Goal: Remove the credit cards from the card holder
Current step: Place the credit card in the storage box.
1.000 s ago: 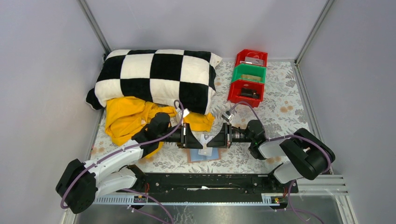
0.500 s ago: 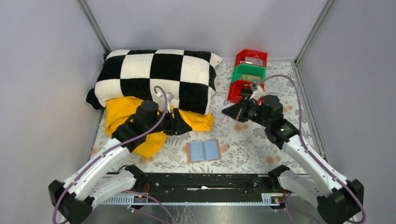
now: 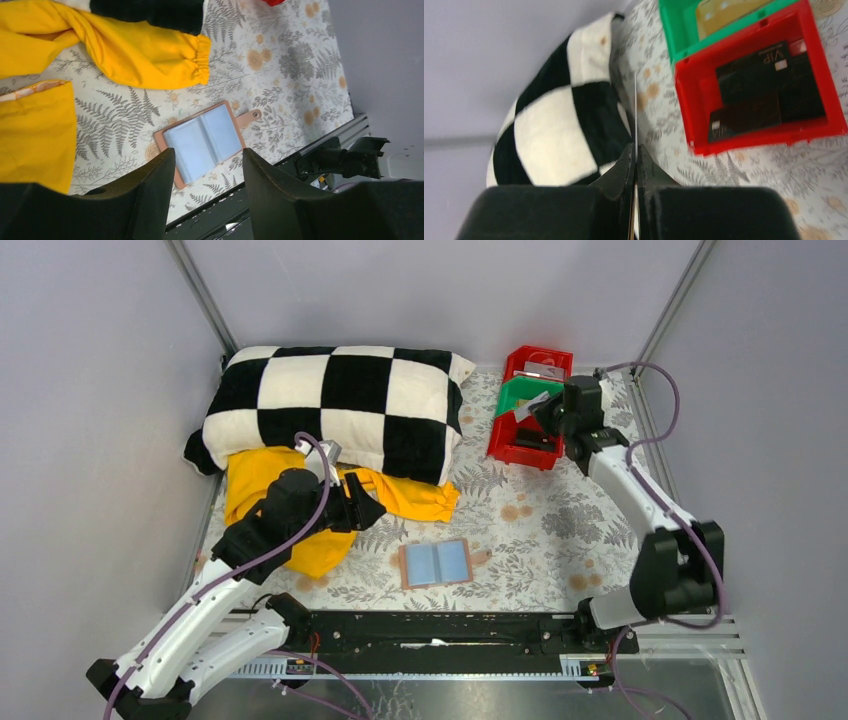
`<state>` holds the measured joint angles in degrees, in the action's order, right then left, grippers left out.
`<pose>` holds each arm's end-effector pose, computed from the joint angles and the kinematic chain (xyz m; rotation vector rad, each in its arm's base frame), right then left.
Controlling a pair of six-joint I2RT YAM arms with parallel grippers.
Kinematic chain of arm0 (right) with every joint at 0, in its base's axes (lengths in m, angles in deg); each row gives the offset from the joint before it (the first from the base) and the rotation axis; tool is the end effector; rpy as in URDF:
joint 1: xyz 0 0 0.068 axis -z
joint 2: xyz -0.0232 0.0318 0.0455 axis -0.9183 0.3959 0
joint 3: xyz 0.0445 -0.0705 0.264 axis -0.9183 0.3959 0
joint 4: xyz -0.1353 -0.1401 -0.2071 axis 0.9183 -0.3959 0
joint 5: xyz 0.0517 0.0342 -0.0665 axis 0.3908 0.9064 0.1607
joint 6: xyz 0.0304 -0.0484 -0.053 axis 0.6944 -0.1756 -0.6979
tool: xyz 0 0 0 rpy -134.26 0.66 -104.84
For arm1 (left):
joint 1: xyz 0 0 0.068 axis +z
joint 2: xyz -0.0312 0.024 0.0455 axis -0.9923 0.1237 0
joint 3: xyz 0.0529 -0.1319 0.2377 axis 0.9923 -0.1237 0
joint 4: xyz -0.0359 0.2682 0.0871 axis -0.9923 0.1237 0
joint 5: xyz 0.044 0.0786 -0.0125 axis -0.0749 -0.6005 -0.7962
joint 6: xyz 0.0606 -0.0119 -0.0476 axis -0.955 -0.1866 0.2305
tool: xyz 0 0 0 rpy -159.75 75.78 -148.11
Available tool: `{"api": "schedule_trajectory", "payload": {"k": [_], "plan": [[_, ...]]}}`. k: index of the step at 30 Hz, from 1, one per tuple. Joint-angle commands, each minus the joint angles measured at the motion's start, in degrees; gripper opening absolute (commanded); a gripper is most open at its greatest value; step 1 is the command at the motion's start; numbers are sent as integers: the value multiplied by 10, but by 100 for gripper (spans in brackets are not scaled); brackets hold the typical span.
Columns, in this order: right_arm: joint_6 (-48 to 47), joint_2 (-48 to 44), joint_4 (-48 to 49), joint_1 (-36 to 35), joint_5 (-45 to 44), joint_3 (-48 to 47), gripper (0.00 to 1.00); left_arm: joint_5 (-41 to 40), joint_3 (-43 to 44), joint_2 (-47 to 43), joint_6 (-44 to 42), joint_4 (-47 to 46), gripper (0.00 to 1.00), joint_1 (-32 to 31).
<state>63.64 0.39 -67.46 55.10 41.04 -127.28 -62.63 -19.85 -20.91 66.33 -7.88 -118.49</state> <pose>0.3737 0.0718 0.3053 0.7287 1.8630 0.6568 0.1614 -0.1227 0.3166 0.0442 2.1770 -0.8395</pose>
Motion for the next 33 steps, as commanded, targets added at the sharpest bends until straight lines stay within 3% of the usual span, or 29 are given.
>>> {"api": "schedule_trajectory", "payload": {"k": [1, 11, 17, 33], "plan": [[112, 75, 77, 10, -108, -75, 0, -31, 17, -2, -20, 21, 56, 2], [215, 292, 115, 37, -172, -234, 0, -48, 29, 30, -64, 21, 56, 2], [227, 393, 156, 50, -191, -312, 0, -48, 31, 67, -78, 9, 56, 2], [266, 603, 157, 78, -147, -502, 0, -28, 4, 113, -74, -40, 56, 3]]}}
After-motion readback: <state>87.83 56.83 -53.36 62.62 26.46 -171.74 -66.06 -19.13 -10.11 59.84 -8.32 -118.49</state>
